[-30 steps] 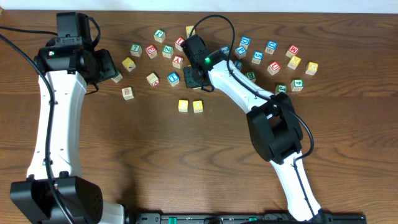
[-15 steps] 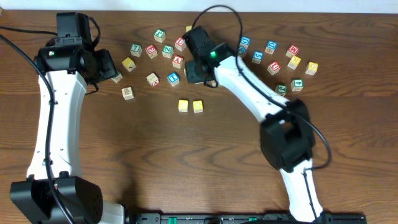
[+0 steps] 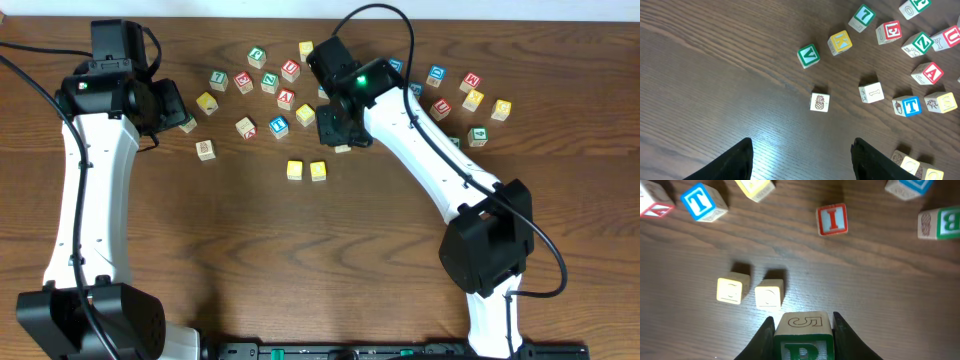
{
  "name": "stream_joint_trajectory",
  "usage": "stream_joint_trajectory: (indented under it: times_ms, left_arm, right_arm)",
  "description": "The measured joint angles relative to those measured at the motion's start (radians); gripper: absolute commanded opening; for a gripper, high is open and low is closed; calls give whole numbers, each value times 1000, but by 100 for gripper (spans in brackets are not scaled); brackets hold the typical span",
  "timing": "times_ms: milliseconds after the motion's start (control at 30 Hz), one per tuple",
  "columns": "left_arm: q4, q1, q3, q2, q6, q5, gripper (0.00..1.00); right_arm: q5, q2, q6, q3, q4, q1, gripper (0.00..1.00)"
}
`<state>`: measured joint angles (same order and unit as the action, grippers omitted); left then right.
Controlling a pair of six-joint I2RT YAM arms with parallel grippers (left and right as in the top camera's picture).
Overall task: Spell out CORL
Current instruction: 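Carry the R block toward the spot right of the O block, then lower the R block beside the O block and open the right gripper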
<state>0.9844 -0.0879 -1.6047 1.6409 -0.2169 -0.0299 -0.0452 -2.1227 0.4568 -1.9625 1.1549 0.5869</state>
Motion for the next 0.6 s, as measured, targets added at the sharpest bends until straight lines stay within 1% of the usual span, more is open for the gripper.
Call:
stream_joint_trajectory:
  times_ms: [133,333,600]
  left_arm:
    - [0,0,0,0,0,0,62]
    - [0,0,0,0,0,0,62]
    - [0,0,0,0,0,0,62]
  right_arm:
    - [-3,0,33,87,-52,0,17]
    - [-4,-5,52,235,-206,0,16]
    - [-4,-6,77,341,-300,2,16]
